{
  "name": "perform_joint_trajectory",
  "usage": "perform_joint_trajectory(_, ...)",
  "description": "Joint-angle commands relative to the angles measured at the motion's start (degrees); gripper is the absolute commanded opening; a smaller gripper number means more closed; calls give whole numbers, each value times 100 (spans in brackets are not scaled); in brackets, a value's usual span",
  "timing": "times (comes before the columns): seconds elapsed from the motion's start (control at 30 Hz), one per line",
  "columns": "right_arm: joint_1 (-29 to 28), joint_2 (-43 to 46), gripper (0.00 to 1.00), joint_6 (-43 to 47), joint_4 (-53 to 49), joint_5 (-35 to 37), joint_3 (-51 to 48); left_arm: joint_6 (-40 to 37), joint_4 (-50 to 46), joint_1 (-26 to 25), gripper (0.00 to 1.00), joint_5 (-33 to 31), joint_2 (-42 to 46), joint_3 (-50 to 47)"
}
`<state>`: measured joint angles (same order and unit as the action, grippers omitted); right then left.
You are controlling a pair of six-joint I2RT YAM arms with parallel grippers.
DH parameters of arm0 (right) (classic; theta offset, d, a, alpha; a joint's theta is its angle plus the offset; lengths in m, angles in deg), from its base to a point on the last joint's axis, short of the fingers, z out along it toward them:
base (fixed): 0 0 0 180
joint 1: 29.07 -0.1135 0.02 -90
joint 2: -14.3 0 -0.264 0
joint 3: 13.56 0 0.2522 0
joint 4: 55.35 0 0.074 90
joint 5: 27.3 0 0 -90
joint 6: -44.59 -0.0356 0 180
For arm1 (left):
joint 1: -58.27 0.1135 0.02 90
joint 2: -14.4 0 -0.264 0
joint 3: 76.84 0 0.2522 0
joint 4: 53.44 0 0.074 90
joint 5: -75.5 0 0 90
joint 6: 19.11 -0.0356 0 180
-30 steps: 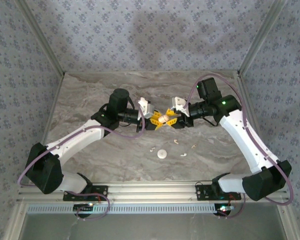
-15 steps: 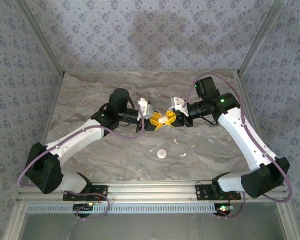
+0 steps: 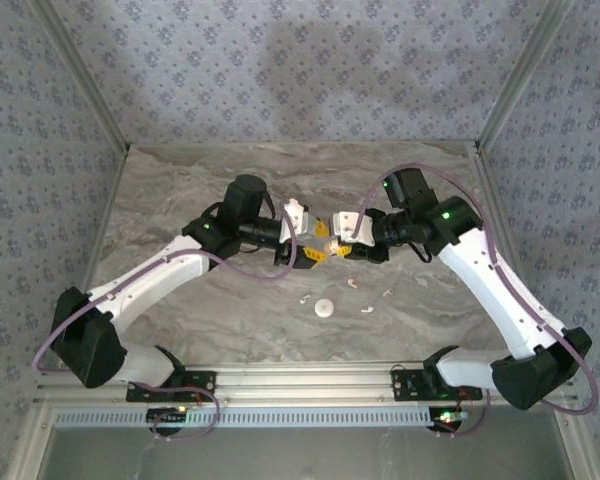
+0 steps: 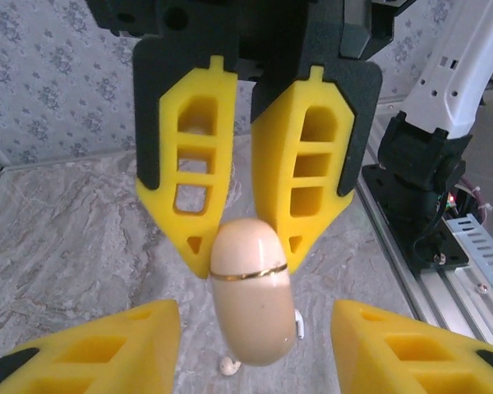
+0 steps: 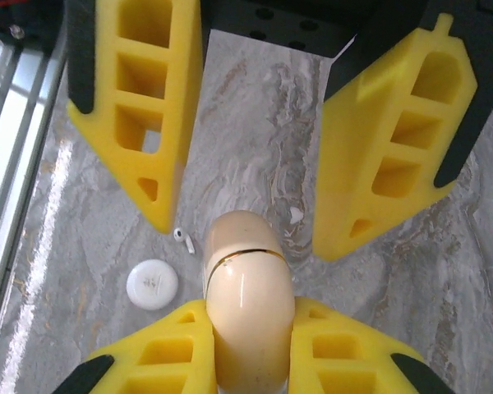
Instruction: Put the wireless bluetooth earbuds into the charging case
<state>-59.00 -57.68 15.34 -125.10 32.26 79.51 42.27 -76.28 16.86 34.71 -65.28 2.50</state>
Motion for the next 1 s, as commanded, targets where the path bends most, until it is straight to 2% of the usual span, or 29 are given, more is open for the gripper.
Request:
perform_joint_trajectory(0.0,-112,67,16,138,-127,460,-12,-291,-432,-70,49,-61,-77,270)
perform_joint_trajectory(0.2,-206,95,17,154,-48,333,-12,-298,-454,-124,41,-111,-118,298)
perform_joint_trajectory(0.4,-236,158,17,129,81,160,-90,-285,-437,-157,43,-191,-143,280)
perform_joint_trajectory(0.63,-250,197,18,93,132,75,-104,-259,-401,-167,25,-192,-149,300)
perform_joint_trajectory(0.8,7,545,39,-107,460,-254,-555,8,-109,-85,22,-9,-132,178)
perform_joint_trajectory(0.87,344,841,46,-349,818,-719,-949,138,115,-48,21,165,-104,107)
perform_joint_trajectory(0.97,894,1227,50,-934,1555,-1661,-1611,249,278,-43,21,422,-78,91)
